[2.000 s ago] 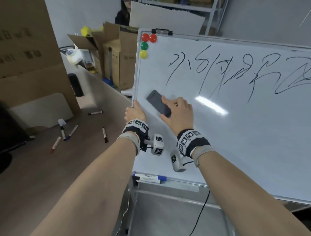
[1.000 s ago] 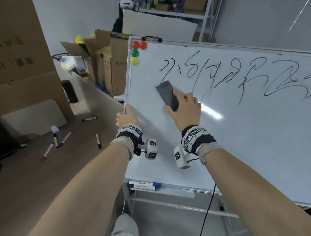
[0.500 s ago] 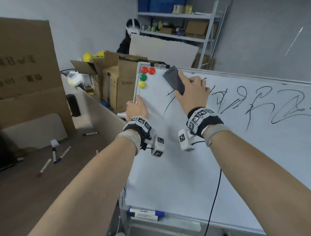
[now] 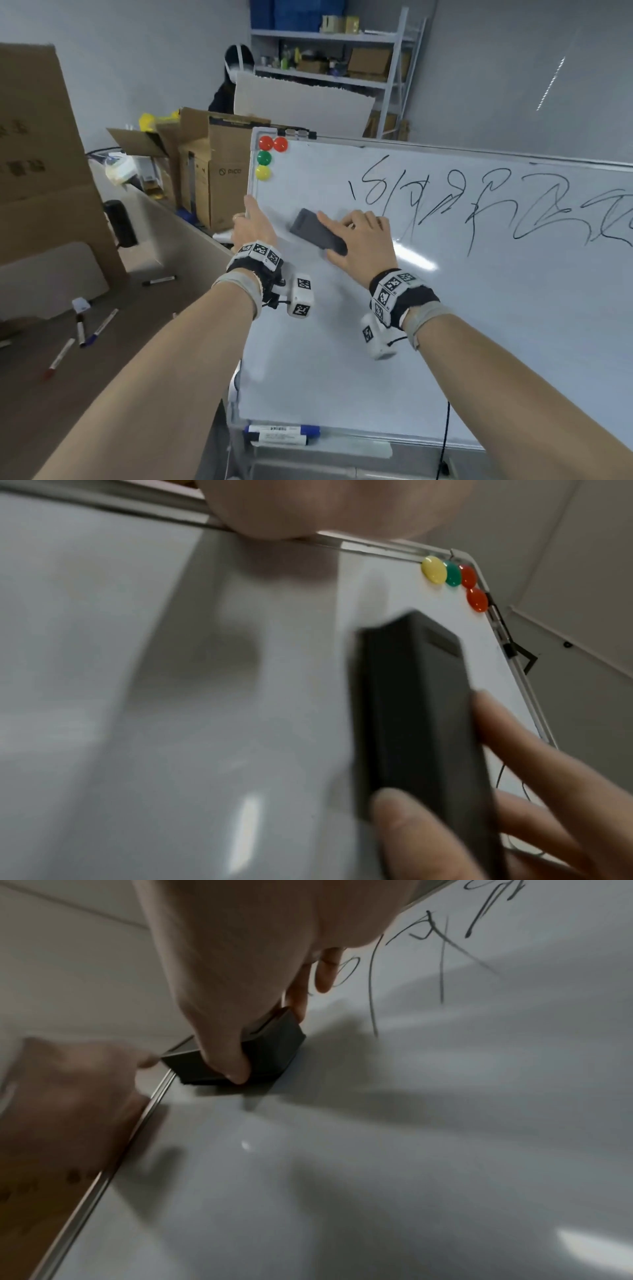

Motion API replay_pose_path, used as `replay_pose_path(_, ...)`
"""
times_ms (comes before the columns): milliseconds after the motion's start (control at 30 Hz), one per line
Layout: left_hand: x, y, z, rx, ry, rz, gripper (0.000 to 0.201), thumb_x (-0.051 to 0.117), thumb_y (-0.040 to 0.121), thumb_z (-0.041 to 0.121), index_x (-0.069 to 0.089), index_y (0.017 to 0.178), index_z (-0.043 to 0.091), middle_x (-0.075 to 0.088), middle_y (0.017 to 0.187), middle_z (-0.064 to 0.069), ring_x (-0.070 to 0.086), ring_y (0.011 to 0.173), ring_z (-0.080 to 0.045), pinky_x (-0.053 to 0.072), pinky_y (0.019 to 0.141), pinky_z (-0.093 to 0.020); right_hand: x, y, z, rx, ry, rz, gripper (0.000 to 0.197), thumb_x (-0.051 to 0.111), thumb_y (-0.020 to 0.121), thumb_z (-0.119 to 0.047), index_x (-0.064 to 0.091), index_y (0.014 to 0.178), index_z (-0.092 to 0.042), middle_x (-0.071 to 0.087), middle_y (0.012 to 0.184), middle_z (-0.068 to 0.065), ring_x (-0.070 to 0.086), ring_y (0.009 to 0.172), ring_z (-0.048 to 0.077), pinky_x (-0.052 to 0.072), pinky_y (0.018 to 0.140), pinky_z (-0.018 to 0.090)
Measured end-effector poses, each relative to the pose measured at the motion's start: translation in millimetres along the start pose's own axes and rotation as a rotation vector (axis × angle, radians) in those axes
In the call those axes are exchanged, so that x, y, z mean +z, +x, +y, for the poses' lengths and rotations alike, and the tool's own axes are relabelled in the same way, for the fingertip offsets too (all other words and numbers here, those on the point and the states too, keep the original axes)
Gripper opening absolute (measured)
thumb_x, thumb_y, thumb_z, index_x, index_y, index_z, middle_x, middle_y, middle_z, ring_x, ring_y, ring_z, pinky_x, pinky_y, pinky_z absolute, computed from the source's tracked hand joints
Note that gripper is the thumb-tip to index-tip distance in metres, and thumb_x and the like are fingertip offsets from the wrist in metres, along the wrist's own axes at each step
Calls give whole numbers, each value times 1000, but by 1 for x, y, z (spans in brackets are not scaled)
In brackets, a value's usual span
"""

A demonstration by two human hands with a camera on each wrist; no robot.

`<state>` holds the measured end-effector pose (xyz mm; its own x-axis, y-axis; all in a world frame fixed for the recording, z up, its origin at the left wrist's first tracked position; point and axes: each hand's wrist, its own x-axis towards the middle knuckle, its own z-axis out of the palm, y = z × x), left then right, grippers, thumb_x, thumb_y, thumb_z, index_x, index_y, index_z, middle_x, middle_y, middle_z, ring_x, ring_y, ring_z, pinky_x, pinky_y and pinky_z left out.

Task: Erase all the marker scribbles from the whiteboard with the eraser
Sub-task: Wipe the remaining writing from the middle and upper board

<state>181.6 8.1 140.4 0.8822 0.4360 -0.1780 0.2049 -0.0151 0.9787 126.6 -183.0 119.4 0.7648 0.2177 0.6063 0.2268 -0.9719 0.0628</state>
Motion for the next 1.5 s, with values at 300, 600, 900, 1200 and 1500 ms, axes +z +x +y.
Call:
replay_pose_path(300,-7,5,8,-26,8,1,71,28,98,59,37,148,10,46,147,-15,39,137,-31,28,111,-43,-24,44,27,538,8,162,70,57,89,-56,30,152,-38,52,116,11,48,108,33,35,94,46)
replay_pose_path(600,-6,17,7,62,31,75,66,23,90,66,58,119,19,65,115,-11,54,113,-36,36,108,-50,-12,96,-25,137,-11,49,68,60,87,-55,38,149,-37,54,110,6,50,103,30,34,89,41)
replay_pose_path(900,-12,19,7,30,80,3,76,19,97,66,58,131,10,61,130,-12,53,125,-37,31,114,-52,-21,126,-33,263,-59,119,67,63,86,-49,40,147,-36,54,106,10,52,97,32,38,86,42)
replay_pose_path(1200,-6,11,-2,21,72,46,66,25,100,59,59,126,9,63,123,-11,57,114,-32,39,103,-39,-40,48,50,572,-37,189,67,57,85,-56,37,146,-39,53,115,11,50,104,34,34,93,46)
replay_pose_path(1500,-16,1,-2,-27,134,16,62,27,103,46,39,148,4,36,155,-18,44,135,-37,29,112,-39,-46,30,55,756,13,235,68,59,86,-54,36,147,-35,52,121,15,50,109,35,34,93,44)
